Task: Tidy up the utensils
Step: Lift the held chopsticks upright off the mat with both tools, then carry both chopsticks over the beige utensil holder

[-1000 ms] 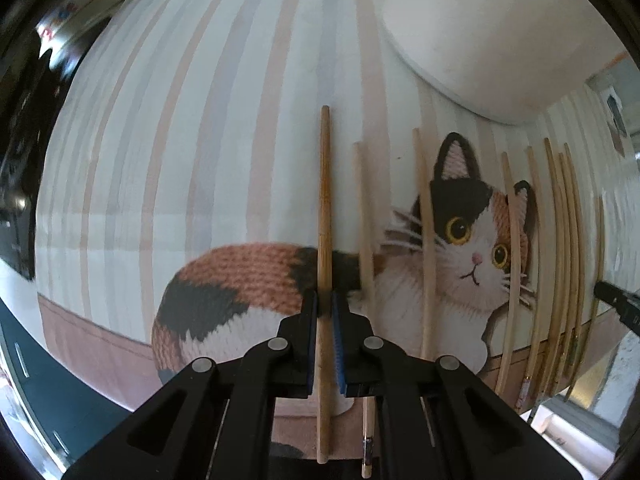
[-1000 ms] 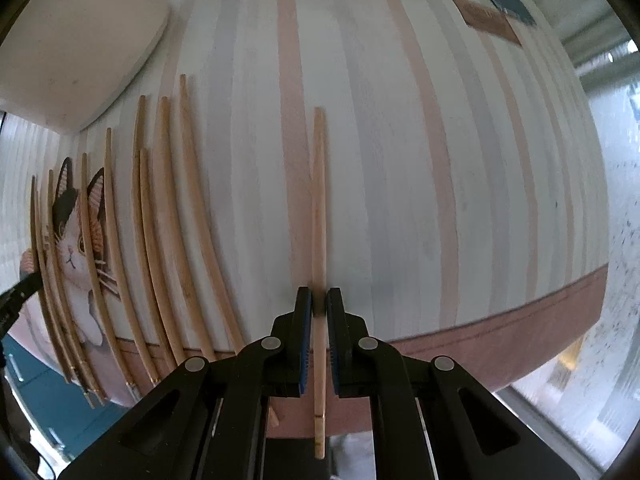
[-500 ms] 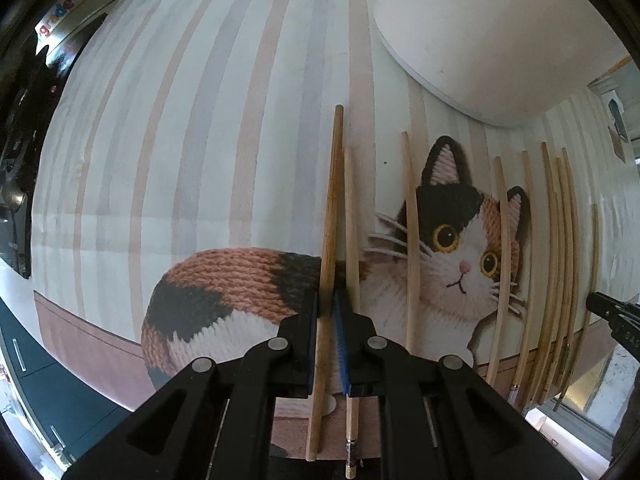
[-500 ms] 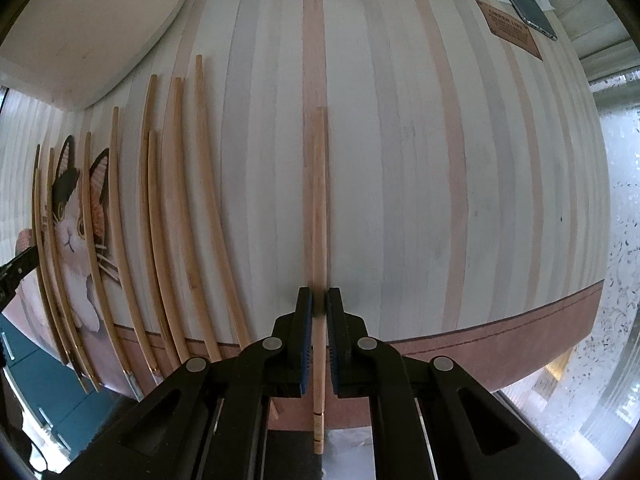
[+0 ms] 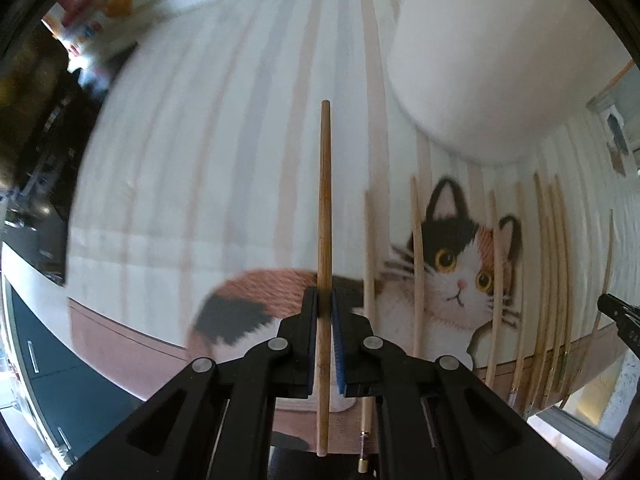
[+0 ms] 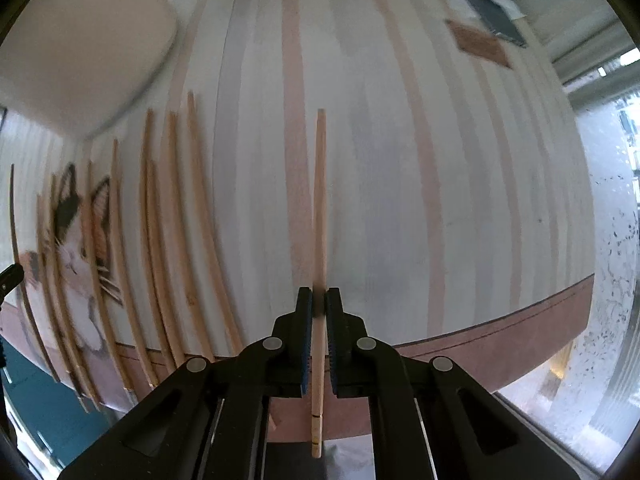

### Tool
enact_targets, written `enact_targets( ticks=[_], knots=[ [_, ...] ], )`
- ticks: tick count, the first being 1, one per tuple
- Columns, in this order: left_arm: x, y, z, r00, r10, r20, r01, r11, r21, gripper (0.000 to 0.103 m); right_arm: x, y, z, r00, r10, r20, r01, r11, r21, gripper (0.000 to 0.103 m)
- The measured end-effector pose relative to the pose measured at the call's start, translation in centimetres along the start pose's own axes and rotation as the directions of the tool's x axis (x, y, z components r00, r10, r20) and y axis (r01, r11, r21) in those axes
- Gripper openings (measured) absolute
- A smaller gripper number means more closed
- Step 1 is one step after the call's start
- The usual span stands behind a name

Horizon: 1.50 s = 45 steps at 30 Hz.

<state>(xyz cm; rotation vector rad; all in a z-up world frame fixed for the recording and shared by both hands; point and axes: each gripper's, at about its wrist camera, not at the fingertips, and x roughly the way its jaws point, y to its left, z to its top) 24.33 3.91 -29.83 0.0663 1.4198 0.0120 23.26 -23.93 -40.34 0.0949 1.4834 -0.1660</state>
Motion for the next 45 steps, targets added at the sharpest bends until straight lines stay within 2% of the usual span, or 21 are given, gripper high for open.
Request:
enact_targets(
  ticks=[4,10,15,19,22,24,29,34,36,43,45],
  knots=[
    [-2.7,0.6,0.4,0.998,0.002,0.059,0.000,0.999,-0.041,0.005,-2.8,-0.5,0.0,0.997,0.029,0.066,-0.029,1.000,0.004,0.007],
    [-7.3,1.1,1.2,0.985,0.001,0.170,0.011,0.997,-0.075,0.005,-6.8,-0.6,-0.1,0.983,0.079,0.165,-0.081,0.997,0.005,0.007],
    [-11.1,1.3,2.0,0.966,-0.009,0.259,0.033,0.996,-0.089,0.005,-9.6,-0.7,0.6,0.965,0.118,0.232,-0.120,0.993,-0.006,0.007],
    [-14.0,1.4,2.5,0.945,-0.044,0.323,0.082,0.991,-0.105,0.005,-11.6,-0.9,1.4,0.947,0.146,0.285,-0.150,0.989,-0.009,0.007],
    [-17.0,1.6,3.0,0.920,-0.077,0.384,0.131,0.985,-0.116,0.005,-13.6,-1.1,2.1,0.926,0.178,0.334,-0.187,0.982,-0.004,0.007],
    [-19.5,1.6,3.6,0.895,-0.109,0.432,0.175,0.978,-0.117,0.005,-15.4,-1.3,2.7,0.906,0.205,0.370,-0.222,0.975,0.002,0.007],
    [-24.8,1.5,5.7,0.830,-0.201,0.520,0.286,0.954,-0.089,0.005,-20.5,-1.2,5.1,0.839,0.262,0.478,-0.298,0.954,0.001,0.007],
    [-28.4,0.9,8.3,0.771,-0.240,0.589,0.336,0.940,-0.056,0.005,-24.4,-0.4,8.8,0.775,0.286,0.563,-0.335,0.942,-0.016,0.007],
    [-28.8,0.4,9.4,0.757,-0.248,0.605,0.345,0.937,-0.047,0.005,-25.7,-0.1,10.3,0.754,0.291,0.589,-0.347,0.938,-0.019,0.007],
    [-27.4,-1.4,14.9,0.683,-0.304,0.664,0.432,0.901,-0.033,0.005,-28.4,1.4,16.3,0.673,0.337,0.658,-0.444,0.896,-0.005,0.007],
    [-26.2,-1.6,16.1,0.682,-0.285,0.674,0.427,0.903,-0.050,0.005,-28.4,1.7,17.7,0.659,0.339,0.671,-0.466,0.885,0.012,0.007]
  ],
)
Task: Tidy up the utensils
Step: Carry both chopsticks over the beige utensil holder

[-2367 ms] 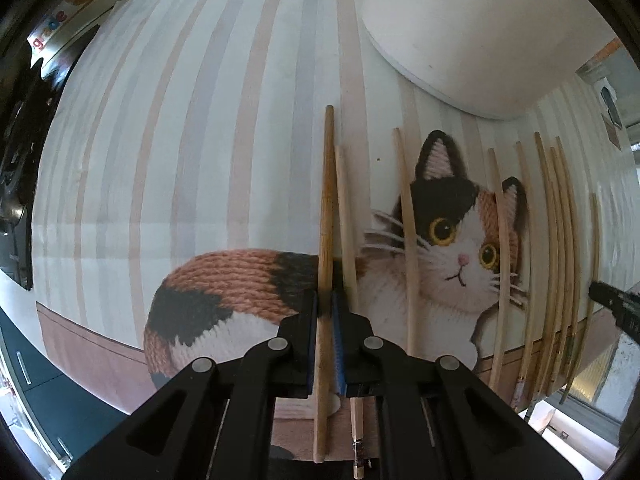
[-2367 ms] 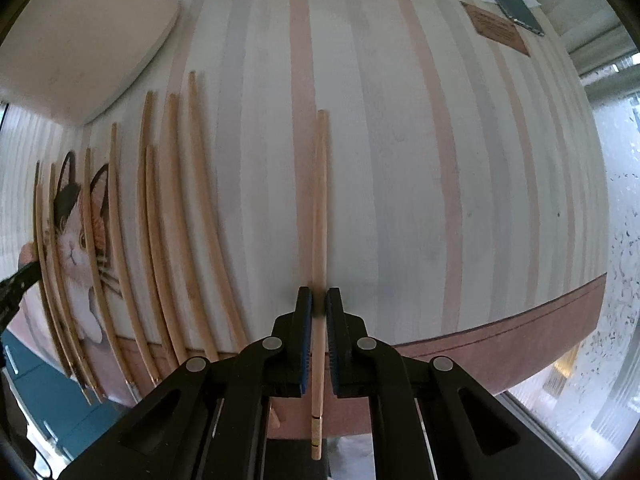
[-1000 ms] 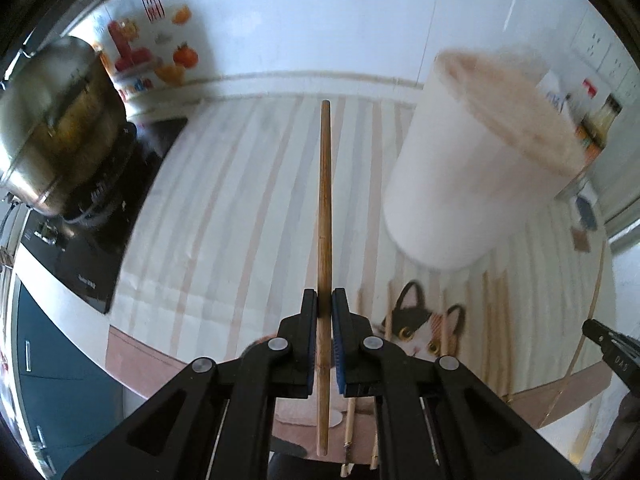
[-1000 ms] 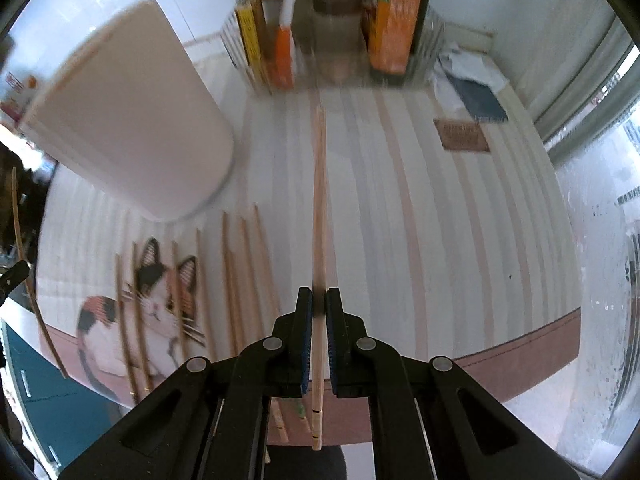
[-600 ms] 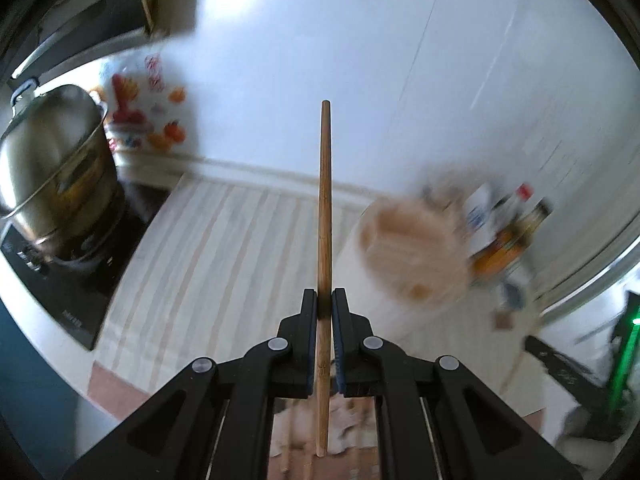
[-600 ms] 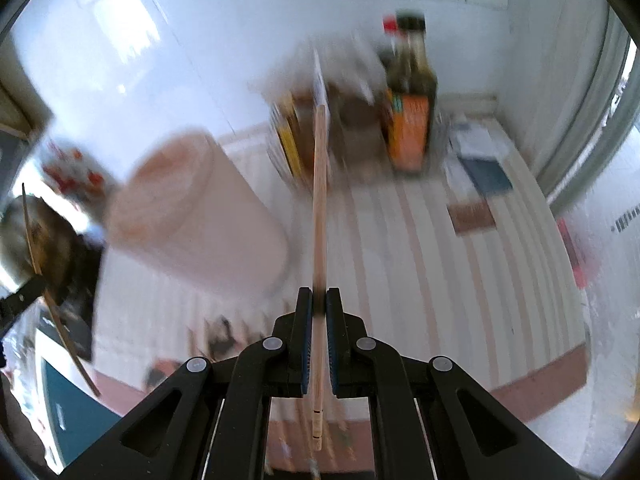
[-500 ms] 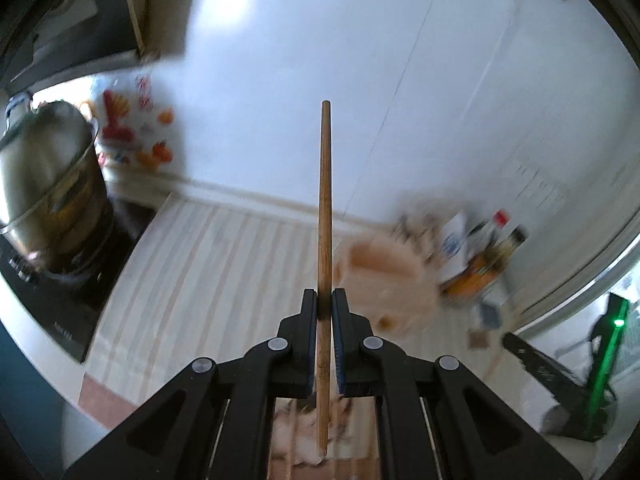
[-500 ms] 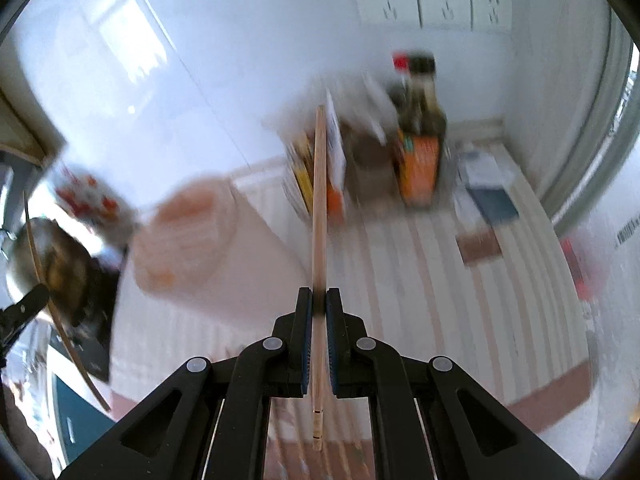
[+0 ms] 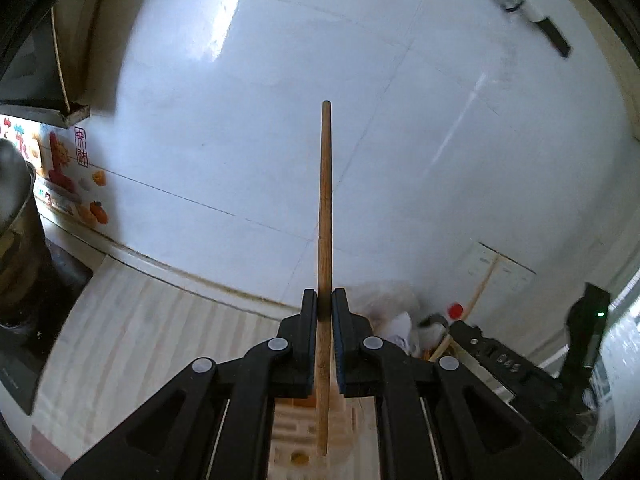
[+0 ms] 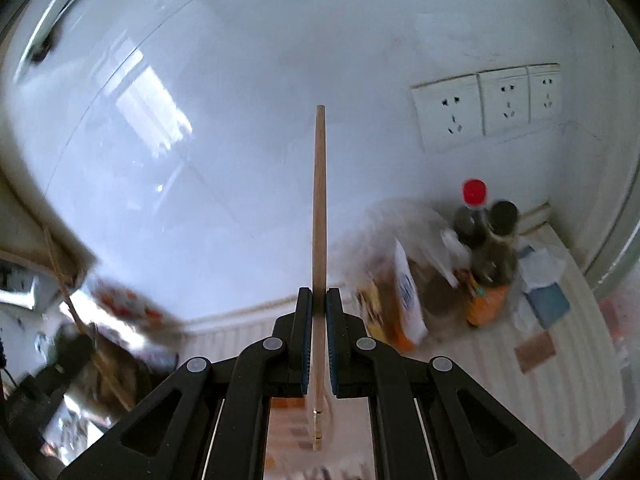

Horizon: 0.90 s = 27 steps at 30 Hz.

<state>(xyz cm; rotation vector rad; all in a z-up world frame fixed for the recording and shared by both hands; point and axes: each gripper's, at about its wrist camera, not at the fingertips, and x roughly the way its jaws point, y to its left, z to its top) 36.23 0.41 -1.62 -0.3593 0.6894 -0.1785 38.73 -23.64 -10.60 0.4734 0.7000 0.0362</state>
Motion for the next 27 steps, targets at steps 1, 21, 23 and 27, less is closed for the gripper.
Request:
enact_targets(
  ticks=[1,21,23,27],
  knots=[
    [0.8,0.2,0.0,1.000,0.006,0.003,-0.006,1.000,-0.002,0.005,0.7,0.1,0.4,1.000,0.005,0.005,-0.005,1.000,0.016,0.007],
    [8.1,3.7,-2.6,0.995,0.040,-0.087,-0.040,0.999,0.007,0.005,6.4,2.2,-2.9,0.999,0.032,0.007,-0.032,0.999,-0.007,0.007],
    [8.3,3.8,-2.7,0.994,0.038,-0.098,-0.037,0.999,0.016,0.005,6.6,1.8,-3.6,1.000,0.031,-0.006,-0.031,0.999,-0.009,0.007],
    [8.3,3.8,-3.2,0.990,0.037,-0.137,-0.033,0.999,0.033,0.005,6.8,1.3,-4.5,0.999,0.031,-0.044,-0.031,1.000,-0.002,0.007]
  ],
)
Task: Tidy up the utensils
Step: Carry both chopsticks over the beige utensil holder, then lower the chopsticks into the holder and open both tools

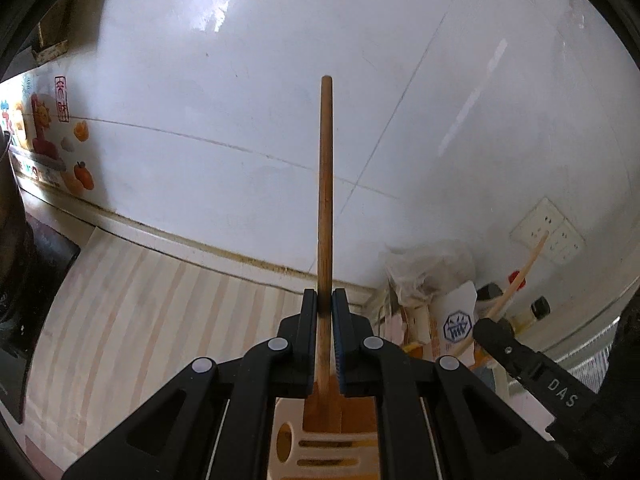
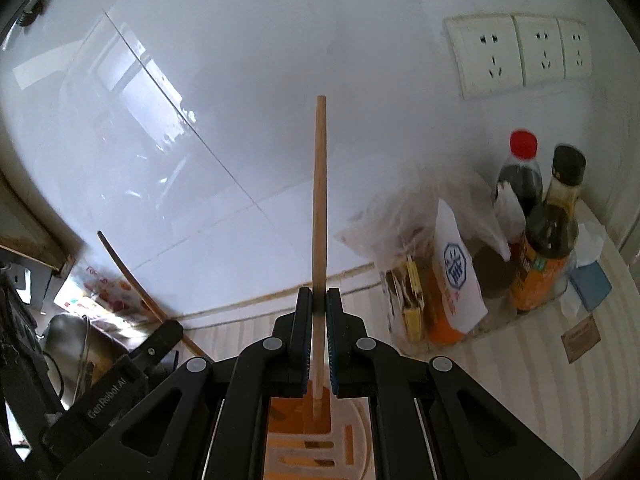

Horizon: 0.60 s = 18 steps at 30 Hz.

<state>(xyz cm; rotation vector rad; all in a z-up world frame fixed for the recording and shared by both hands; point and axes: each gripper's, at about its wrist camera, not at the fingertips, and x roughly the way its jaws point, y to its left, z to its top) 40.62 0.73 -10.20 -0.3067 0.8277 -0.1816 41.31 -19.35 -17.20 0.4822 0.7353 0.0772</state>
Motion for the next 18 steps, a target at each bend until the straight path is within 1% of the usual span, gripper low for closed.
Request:
enact_targets(
  ticks=[3,9,10,11,12,13,14,15,16,18],
  knots=[
    [0.0,-0.1,-0.5,1.000,-0.004,-0.030,0.004,1.000,0.019,0.005,0.3,-0.2,-0.7,1.000,-0.005,-0.029,0.005,1.000,-0.017,0.007],
    [-0.9,-0.3,-1.2,0.997,0.018,-0.072,-0.014,0.998,0.057,0.006,0.3,-0.4,-1.3,0.997,-0.010,-0.079,0.008,0.999,-0.031,0.008],
    [-1.1,-0.4,-1.3,0.997,0.018,-0.079,-0.013,0.998,0.060,0.007,0.1,-0.6,-1.3,0.996,-0.011,-0.085,0.009,1.000,-0.026,0.010],
    [-1.5,-0.4,-1.2,0.996,0.013,-0.083,-0.008,0.998,0.061,0.008,-0.1,-0.7,-1.3,0.996,-0.005,-0.091,0.003,1.000,-0.020,0.014],
    [-1.9,-0.4,-1.2,0.996,0.014,-0.084,-0.008,0.998,0.063,0.015,-0.4,-0.8,-1.3,0.996,0.000,-0.094,-0.001,1.000,-0.016,0.018],
    [-2.5,-0.4,-1.1,0.997,0.019,-0.081,-0.014,0.998,0.063,0.028,-0.8,-0.9,-1.3,0.996,0.003,-0.093,-0.004,1.000,-0.013,0.025],
    [-2.9,-0.4,-1.1,0.997,0.021,-0.074,-0.017,0.998,0.060,0.038,-1.2,-1.0,-1.2,0.996,0.006,-0.089,-0.007,1.000,-0.012,0.029],
    [-3.5,-0.2,-1.0,0.998,0.024,-0.062,-0.021,0.998,0.054,0.060,-1.6,-1.0,-1.1,0.996,0.011,-0.084,-0.013,1.000,-0.014,0.030],
    [-4.0,0.0,-0.9,0.998,0.029,-0.051,-0.027,0.999,0.047,0.073,-1.9,-1.1,-1.0,0.997,0.012,-0.082,-0.013,1.000,-0.016,0.031],
    [-5.4,0.5,-0.6,0.999,0.041,-0.016,-0.040,0.999,0.031,0.075,-2.9,-1.1,-0.9,0.997,0.018,-0.076,-0.019,1.000,-0.013,0.036]
  ],
)
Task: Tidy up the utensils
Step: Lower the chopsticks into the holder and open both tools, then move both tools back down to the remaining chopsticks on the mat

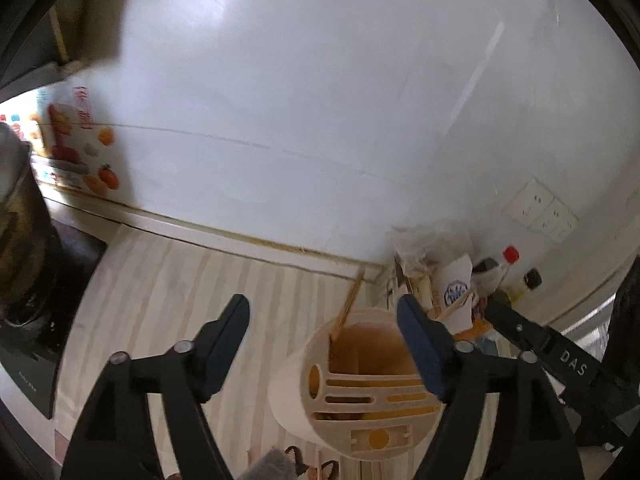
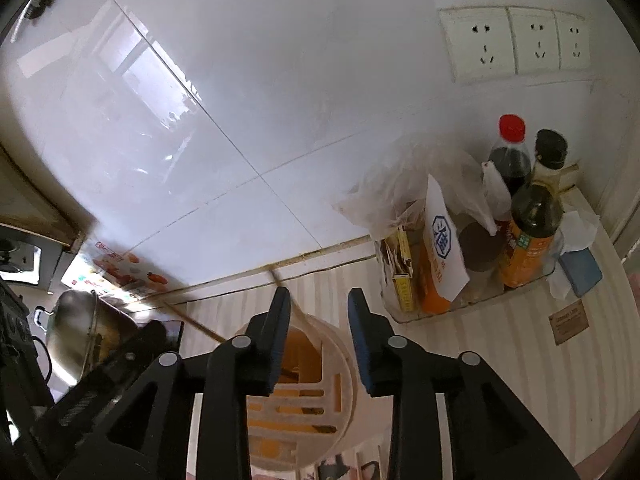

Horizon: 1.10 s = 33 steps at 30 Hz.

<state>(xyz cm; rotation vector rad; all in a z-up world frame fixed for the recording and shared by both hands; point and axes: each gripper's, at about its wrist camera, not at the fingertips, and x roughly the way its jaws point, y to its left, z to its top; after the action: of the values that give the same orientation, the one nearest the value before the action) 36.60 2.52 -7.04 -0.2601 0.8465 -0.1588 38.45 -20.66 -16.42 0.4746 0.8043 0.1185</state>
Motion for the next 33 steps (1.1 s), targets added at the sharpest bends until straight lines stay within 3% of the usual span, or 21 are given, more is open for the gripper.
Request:
enact_targets(
  ticks=[2,4,7,11,14,19,21,24,26,30,33],
  knots=[
    [-1.0,0.3,0.1,0.999,0.034,0.012,-0.034,0.999,0.008,0.079,-1.0,-0.1,0.1,1.000,0.006,0.010,-0.006,1.000,0.003,0.043],
    [-1.7,0.6,-0.1,0.998,0.052,0.023,-0.052,0.999,0.012,0.092,-2.1,-0.2,0.0,1.000,0.001,0.028,-0.001,1.000,0.002,0.050],
    [-2.8,1.3,-0.7,0.995,0.087,0.048,-0.088,0.996,0.020,0.103,-3.7,-0.3,-0.3,0.999,-0.018,0.047,0.018,1.000,0.002,0.058],
    [-2.9,2.0,-2.6,0.991,0.131,0.038,-0.133,0.989,0.058,0.103,-5.4,-1.0,-1.3,0.996,-0.060,0.063,0.060,0.998,0.000,0.069],
    [-1.7,2.6,-5.4,0.985,0.170,-0.015,-0.167,0.981,0.102,0.103,-6.0,-2.0,-3.0,0.994,-0.088,0.062,0.088,0.996,-0.010,0.075],
    [1.0,3.6,-11.0,0.964,0.228,-0.138,-0.206,0.966,0.156,0.103,-4.1,-4.7,-7.4,0.985,-0.168,-0.050,0.166,0.985,-0.035,0.075],
    [2.7,4.1,-13.7,0.944,0.254,-0.212,-0.221,0.961,0.169,0.103,-2.7,-6.2,-9.4,0.973,-0.195,-0.122,0.193,0.981,-0.028,0.074],
    [5.3,4.9,-17.7,0.901,0.294,-0.319,-0.240,0.950,0.198,0.098,-0.4,-8.7,-12.8,0.949,-0.210,-0.234,0.214,0.977,-0.005,0.048],
    [6.5,5.4,-19.5,0.877,0.296,-0.377,-0.234,0.951,0.202,0.089,1.0,-10.1,-14.7,0.930,-0.212,-0.300,0.223,0.975,0.004,0.035],
    [9.1,6.5,-22.7,0.821,0.258,-0.509,-0.187,0.964,0.186,0.061,3.4,-11.8,-18.0,0.888,-0.230,-0.399,0.242,0.970,-0.021,0.032],
    [10.2,6.8,-24.3,0.795,0.255,-0.551,-0.173,0.965,0.197,0.056,4.7,-12.3,-19.7,0.861,-0.239,-0.449,0.244,0.969,-0.048,0.031]
  ],
)
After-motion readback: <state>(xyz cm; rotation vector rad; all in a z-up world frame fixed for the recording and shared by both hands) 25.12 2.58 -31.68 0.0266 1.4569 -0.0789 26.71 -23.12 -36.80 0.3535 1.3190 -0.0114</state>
